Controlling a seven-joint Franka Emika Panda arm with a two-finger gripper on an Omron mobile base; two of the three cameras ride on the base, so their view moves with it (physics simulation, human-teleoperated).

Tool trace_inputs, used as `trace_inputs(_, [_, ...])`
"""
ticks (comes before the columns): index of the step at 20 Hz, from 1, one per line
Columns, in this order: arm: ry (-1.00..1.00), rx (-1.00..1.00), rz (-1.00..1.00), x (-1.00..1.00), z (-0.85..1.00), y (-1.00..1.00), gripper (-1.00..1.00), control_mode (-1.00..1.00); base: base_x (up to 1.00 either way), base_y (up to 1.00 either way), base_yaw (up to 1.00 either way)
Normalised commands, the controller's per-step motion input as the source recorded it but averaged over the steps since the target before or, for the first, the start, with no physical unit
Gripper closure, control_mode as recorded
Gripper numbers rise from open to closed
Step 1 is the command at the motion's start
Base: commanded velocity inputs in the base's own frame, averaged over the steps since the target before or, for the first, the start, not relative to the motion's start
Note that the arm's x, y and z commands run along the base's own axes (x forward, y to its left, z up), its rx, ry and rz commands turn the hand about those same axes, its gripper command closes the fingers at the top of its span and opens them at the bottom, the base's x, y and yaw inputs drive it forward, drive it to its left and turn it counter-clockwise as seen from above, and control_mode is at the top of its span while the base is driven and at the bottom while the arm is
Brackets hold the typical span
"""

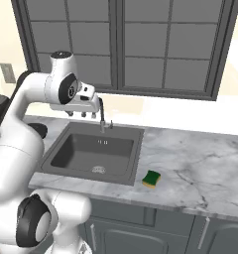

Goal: Pick the pan and sponge and place them into the sink. Then turn on the water.

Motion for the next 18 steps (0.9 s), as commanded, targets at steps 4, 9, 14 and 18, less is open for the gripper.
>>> trace_inputs(4, [-0.02, -0.01, 0.0, -0.09, -0.03, 0.15, -1.0, -1.0, 0.0, 0.0, 0.0])
trace_inputs(9, [0.0, 0.02, 0.0, -0.11, -0.13, 0.31, -1.0, -1.0, 0.0, 0.0, 0.0])
trace_inputs(14, [0.01, -0.01, -0.01, -0.05, -0.03, 0.42, -1.0, -1.0, 0.0, 0.0, 0.0])
trace_inputs(18, [0.02, -0.04, -0.02, -0.01, -0.03, 0.51, -1.0, -1.0, 0.0, 0.0, 0.0])
